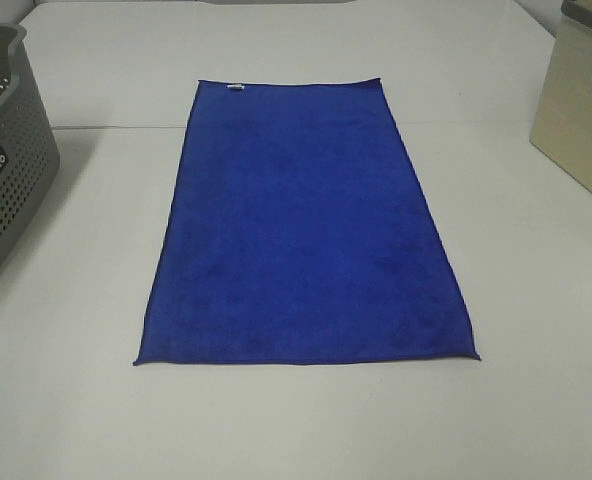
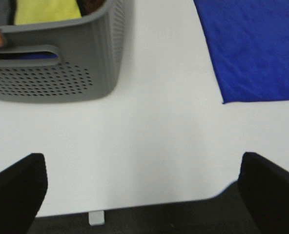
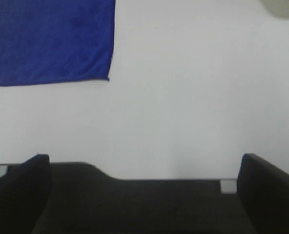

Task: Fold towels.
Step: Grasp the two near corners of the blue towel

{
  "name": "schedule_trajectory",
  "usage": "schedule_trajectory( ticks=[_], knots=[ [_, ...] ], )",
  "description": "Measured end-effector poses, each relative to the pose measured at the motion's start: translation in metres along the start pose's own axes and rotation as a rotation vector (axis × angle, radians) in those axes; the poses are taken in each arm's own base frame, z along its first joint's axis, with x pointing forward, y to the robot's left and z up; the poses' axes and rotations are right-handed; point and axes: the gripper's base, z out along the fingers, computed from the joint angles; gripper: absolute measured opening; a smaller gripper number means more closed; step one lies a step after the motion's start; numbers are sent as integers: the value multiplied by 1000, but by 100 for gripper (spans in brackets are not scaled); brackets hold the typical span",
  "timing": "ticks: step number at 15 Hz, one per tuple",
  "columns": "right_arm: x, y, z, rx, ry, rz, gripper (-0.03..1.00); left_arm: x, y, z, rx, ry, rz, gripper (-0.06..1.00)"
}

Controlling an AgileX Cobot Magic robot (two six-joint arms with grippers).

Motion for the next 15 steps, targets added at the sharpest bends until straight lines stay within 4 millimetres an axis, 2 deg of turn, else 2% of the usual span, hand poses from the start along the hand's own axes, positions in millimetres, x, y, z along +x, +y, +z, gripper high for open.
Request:
schedule_trajectory(
  ticks=[2, 3, 4, 6, 8, 10, 11, 12, 15],
  knots=[
    [-35, 3, 23, -48, 198, 90, 97, -49, -4, 27, 51, 161, -38, 99],
    [-52, 3, 39, -64, 287, 116, 97, -67, -4, 51, 57, 234, -56, 99],
    [-60, 2, 49, -71, 326, 125, 97, -75, -4, 64, 61, 255, -59, 99],
    [-87, -2, 86, -94, 429, 122, 97, -91, -3, 112, 83, 321, -55, 99],
    [-104, -4, 121, -125, 486, 162, 97, -95, -5, 158, 140, 412, -77, 99],
    [-108, -7, 151, -145, 545, 195, 97, -96, -8, 196, 192, 454, -125, 99],
    [-107, -12, 178, -149, 576, 199, 97, -95, -8, 223, 204, 462, -178, 99],
    [-107, -13, 184, -149, 579, 201, 97, -93, -8, 230, 208, 475, -187, 99],
    [-106, -18, 220, -177, 547, 168, 97, -85, -10, 270, 276, 570, -177, 99]
  ],
)
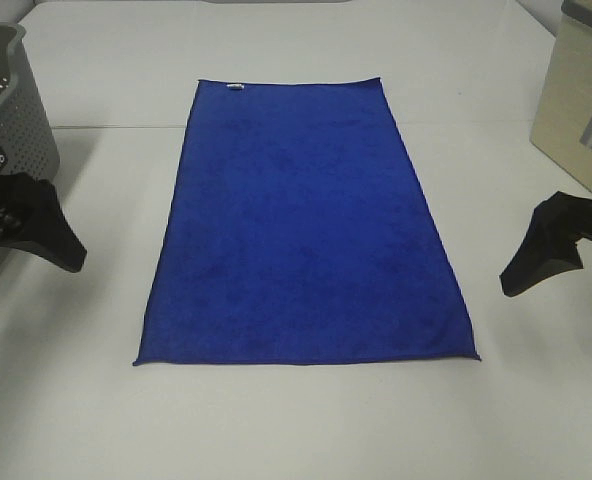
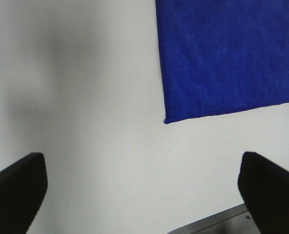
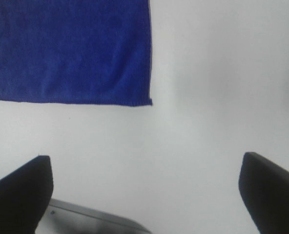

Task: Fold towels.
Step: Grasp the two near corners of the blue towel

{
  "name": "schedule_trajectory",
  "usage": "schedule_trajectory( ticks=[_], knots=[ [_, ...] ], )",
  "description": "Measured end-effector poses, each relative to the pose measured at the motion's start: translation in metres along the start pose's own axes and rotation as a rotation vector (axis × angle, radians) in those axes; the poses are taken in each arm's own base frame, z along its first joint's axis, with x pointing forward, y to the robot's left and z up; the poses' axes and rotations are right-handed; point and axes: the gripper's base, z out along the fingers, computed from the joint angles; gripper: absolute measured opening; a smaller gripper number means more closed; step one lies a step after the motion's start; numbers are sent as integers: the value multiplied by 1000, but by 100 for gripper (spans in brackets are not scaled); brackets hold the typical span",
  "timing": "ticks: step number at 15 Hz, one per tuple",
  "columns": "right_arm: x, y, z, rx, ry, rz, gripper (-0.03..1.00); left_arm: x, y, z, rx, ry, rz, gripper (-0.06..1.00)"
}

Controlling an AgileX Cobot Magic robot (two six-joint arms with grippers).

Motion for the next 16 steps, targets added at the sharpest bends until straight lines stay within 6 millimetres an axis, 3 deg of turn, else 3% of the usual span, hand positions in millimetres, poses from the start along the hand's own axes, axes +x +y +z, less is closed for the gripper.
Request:
schedule_trajectory(
  ticks=[3, 6, 9, 13, 16],
  knots=[
    [-15, -9, 32, -37, -27, -63, 96, -17, 3, 31, 92, 42, 3, 99],
    [-29, -15, 56, -73, -16, -76, 96, -21, 12, 57, 111, 73, 28, 99],
    [-45, -18, 68, -92, 4, -88, 95, -20, 16, 70, 121, 102, -9, 99],
    [-46, -22, 80, -104, 53, -76, 95, -21, 20, 101, 168, 154, -40, 98],
    [-45, -23, 82, -104, 62, -74, 94, -22, 18, 109, 207, 167, -63, 96]
  ],
)
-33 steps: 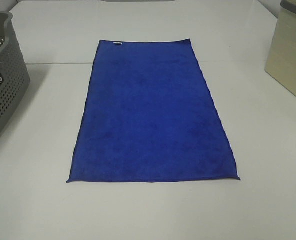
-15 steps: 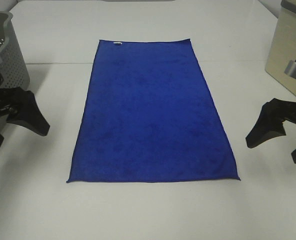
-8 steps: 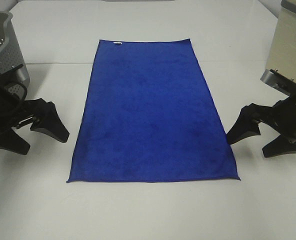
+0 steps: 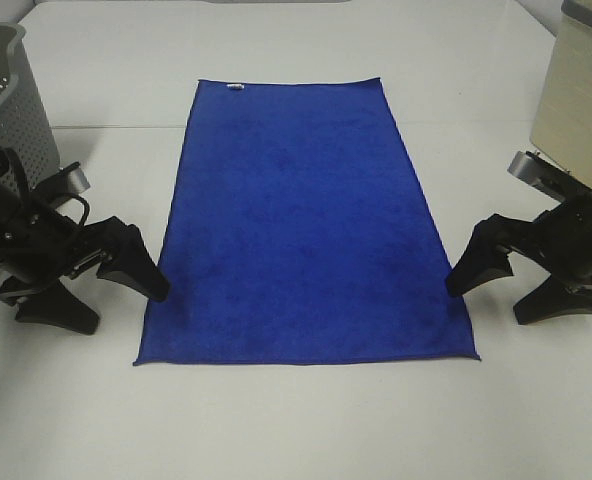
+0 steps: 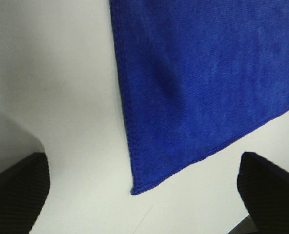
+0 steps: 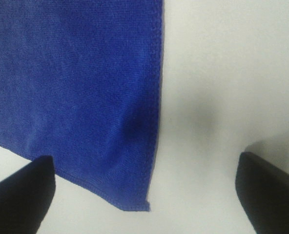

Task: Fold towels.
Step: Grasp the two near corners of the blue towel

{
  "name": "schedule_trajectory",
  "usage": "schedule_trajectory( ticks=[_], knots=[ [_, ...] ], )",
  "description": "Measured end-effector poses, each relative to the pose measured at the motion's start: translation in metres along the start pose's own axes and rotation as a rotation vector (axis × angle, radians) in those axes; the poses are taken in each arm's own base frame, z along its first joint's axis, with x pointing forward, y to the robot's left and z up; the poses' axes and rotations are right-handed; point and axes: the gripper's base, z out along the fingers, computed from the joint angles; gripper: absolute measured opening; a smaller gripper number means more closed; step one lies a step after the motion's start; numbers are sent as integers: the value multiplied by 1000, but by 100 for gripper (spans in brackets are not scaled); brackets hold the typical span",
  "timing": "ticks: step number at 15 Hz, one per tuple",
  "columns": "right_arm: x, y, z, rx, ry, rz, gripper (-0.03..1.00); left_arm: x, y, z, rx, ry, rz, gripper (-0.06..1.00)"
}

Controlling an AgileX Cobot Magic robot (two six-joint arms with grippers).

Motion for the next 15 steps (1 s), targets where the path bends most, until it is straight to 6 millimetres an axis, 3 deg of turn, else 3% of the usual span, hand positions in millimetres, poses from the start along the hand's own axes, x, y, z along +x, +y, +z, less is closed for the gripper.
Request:
schedule_trajectory(
  ticks=[8, 12, 15],
  knots=[
    [-1, 6, 12, -39, 36, 8, 91, -1, -17, 23, 18, 60, 10, 86],
    [1, 26, 41, -77, 119, 18, 71, -12, -45, 53, 57, 155, -1, 76],
    [-2, 33, 56, -112, 167, 27, 54, -15, -58, 71, 48, 204, -5, 57]
  ],
)
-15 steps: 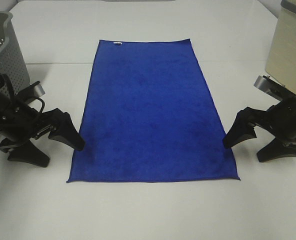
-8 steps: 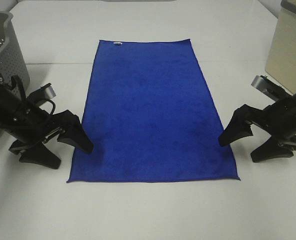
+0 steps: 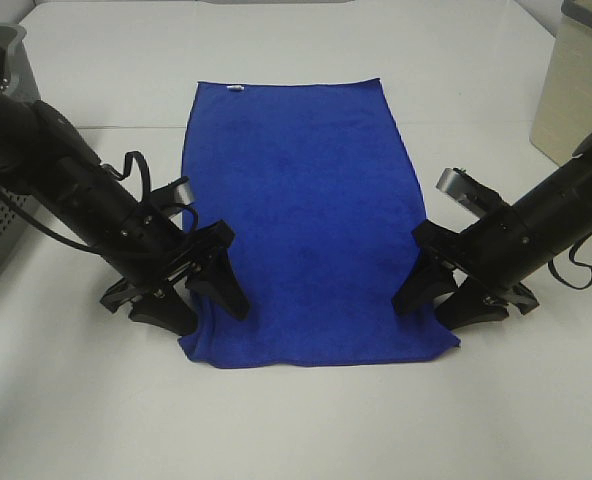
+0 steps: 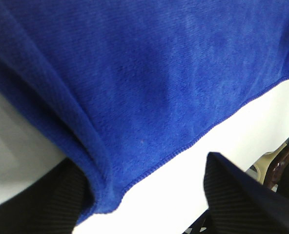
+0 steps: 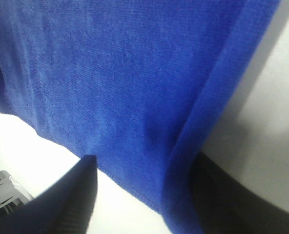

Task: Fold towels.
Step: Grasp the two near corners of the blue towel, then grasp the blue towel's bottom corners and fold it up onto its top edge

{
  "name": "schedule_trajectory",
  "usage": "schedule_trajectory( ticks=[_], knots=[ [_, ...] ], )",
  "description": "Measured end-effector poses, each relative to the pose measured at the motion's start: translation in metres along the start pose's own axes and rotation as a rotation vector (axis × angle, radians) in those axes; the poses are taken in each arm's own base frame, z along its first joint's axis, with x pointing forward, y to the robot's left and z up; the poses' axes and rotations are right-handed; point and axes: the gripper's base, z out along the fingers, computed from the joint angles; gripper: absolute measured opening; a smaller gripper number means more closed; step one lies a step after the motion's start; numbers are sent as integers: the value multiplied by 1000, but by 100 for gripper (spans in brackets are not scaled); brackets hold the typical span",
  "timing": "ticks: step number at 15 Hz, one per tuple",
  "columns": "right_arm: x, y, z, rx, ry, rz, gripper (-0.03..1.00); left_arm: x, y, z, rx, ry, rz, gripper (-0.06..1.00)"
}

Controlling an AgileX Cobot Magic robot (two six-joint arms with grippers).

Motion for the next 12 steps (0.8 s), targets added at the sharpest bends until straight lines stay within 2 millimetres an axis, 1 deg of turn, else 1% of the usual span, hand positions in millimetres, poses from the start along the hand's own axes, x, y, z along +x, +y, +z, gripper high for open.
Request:
schedule_trajectory(
  ticks=[1, 4, 6, 8, 9, 10, 12],
  knots=[
    [0, -2, 1, 3, 2, 4, 49, 0, 0, 2, -3, 4, -3, 51],
    [-1, -4, 2, 24, -8, -2, 33, 0, 2, 3, -9, 5, -5, 40],
    [-2, -5, 3, 33, -12, -4, 20, -1, 3, 4, -21, 2, -2, 26],
    [-2, -7, 4, 40, -13, -3, 3, -1, 5, 6, -25, 4, -4, 10],
    [-2, -7, 4, 40, -14, -2, 0, -1, 6, 6, -26, 5, -5, 3],
    [-2, -7, 4, 40, -14, -2, 0, -1, 6, 6, -27, 5, -1, 1],
    [-2, -7, 4, 39, -14, 2, 0, -1, 6, 6, -27, 7, 23, 1]
  ],
)
